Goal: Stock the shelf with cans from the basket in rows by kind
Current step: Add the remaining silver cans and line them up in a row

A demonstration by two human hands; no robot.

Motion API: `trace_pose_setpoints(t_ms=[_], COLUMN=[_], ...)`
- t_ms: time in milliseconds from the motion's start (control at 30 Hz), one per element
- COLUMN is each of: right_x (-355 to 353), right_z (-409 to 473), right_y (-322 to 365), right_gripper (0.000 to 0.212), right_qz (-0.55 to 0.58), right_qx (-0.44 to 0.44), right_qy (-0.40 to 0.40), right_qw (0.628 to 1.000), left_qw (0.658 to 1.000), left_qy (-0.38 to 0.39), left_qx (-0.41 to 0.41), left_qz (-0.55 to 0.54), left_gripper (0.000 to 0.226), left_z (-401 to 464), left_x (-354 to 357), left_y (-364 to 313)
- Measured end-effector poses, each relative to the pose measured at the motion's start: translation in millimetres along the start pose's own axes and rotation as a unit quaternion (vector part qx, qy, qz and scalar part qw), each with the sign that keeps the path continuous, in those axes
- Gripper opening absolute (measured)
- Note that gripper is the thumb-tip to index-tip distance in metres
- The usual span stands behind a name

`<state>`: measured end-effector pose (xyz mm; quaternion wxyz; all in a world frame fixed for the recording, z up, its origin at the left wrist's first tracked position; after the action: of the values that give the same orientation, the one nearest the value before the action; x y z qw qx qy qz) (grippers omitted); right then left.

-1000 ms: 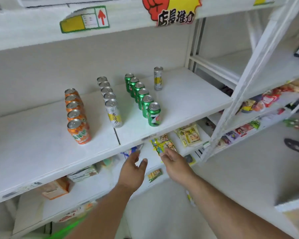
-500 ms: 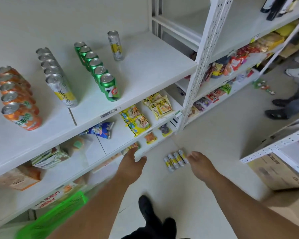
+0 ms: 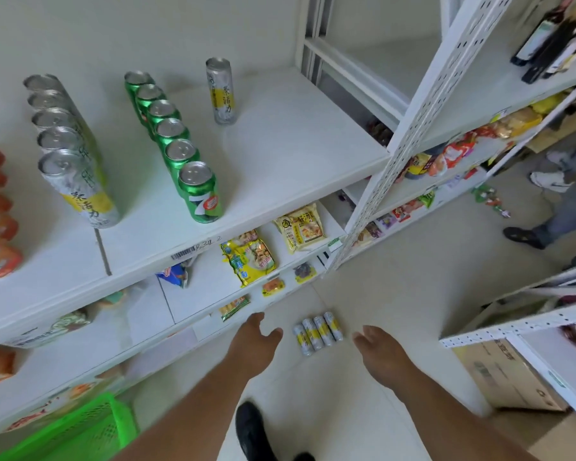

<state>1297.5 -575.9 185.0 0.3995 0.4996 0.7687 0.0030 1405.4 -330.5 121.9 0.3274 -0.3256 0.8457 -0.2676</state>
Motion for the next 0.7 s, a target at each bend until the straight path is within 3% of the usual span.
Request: trace_pose_setpoints(t_ms=[267, 467, 600, 700], right_x=[-19, -43, -59, -66], right_z=[49, 105, 148, 183], right_y=[14, -4, -44, -74], right_gripper=[0.047, 0.046, 0.023, 0.049], right_qz=[0.026, -0.021, -0.059, -0.074], right_qx=[-0.021, -0.043, -0.048, -0.031], right_qy=[0.027, 0.092, 0.134, 0.151], right_qw=[0.999, 0.995, 0.988, 0.985], left_qw=[0.999, 0.994, 0.985, 0.979], left_qy=[-0.017, -0.064, -0.077, -0.068], left_qx=[-0.022, -0.088, -0.145, -0.172], left_qz=[0.021, -0.005, -0.059, -0.083], left_gripper=[0.071, 0.071, 0.070, 0.069], left_z=[28, 40, 41, 53], left_x=[5, 40, 96, 142], left_y=[-28, -34, -36, -34])
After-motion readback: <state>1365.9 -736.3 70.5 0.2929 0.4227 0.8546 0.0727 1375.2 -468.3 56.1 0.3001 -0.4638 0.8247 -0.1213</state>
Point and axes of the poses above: each hand's wrist, its own z-axis towards the middle knuckle, its own x-axis out of the palm, y = z × x, the point moved 6 cm from there along z, towards the middle knuckle, and after that the axes turned 3 degrees about y, right-handed, at the moved point
